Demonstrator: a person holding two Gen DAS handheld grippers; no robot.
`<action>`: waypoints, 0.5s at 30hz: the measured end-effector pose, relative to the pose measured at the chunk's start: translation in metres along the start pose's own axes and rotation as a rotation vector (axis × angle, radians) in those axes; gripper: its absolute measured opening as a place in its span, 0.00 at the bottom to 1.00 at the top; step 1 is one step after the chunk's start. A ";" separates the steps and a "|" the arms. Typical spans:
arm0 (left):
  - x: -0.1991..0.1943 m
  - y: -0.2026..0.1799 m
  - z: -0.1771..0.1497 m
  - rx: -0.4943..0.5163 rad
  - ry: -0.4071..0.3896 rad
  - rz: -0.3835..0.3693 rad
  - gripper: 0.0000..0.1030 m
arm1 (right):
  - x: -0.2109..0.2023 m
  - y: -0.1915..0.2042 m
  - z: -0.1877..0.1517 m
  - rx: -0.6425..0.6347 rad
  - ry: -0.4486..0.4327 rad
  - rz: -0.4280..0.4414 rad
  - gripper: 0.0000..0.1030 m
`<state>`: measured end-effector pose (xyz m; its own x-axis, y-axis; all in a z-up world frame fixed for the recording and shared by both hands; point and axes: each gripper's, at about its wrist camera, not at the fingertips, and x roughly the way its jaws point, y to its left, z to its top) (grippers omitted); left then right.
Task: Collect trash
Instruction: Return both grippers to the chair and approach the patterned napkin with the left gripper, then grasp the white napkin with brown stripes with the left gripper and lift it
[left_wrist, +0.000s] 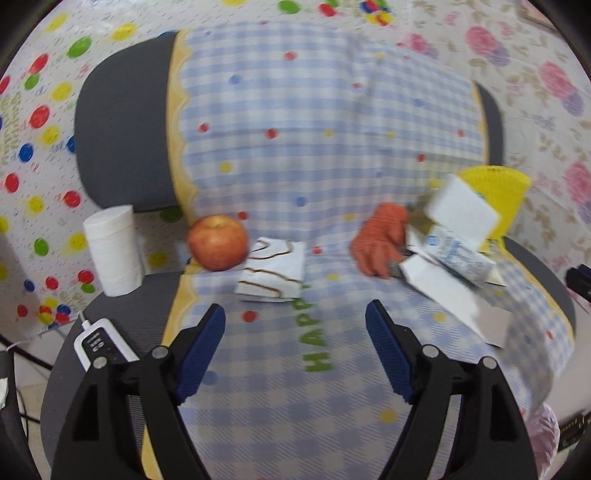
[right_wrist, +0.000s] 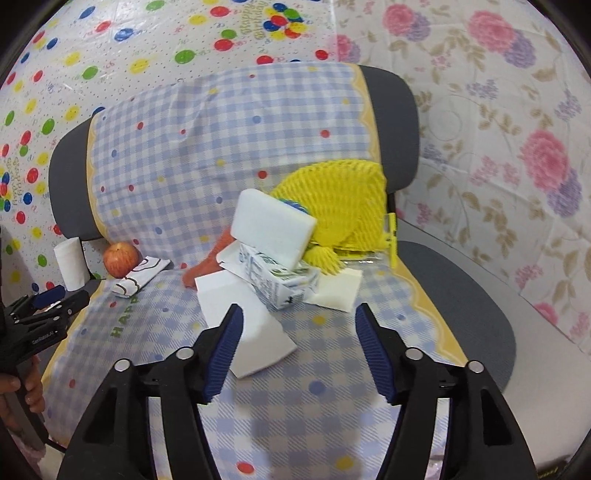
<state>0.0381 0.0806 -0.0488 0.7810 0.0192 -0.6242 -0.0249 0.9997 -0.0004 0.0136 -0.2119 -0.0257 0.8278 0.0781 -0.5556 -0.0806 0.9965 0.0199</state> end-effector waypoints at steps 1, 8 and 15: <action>0.006 0.004 0.001 -0.006 0.012 0.010 0.74 | 0.006 0.004 0.004 -0.004 0.002 0.006 0.64; 0.057 0.020 0.014 -0.007 0.068 0.072 0.74 | 0.034 0.014 0.019 -0.010 0.008 0.020 0.64; 0.088 0.014 0.020 0.019 0.054 0.059 0.74 | 0.050 0.014 0.021 0.008 0.025 0.027 0.64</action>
<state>0.1190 0.0962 -0.0882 0.7435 0.0781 -0.6642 -0.0579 0.9969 0.0525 0.0653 -0.1937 -0.0358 0.8112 0.1042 -0.5754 -0.0983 0.9943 0.0414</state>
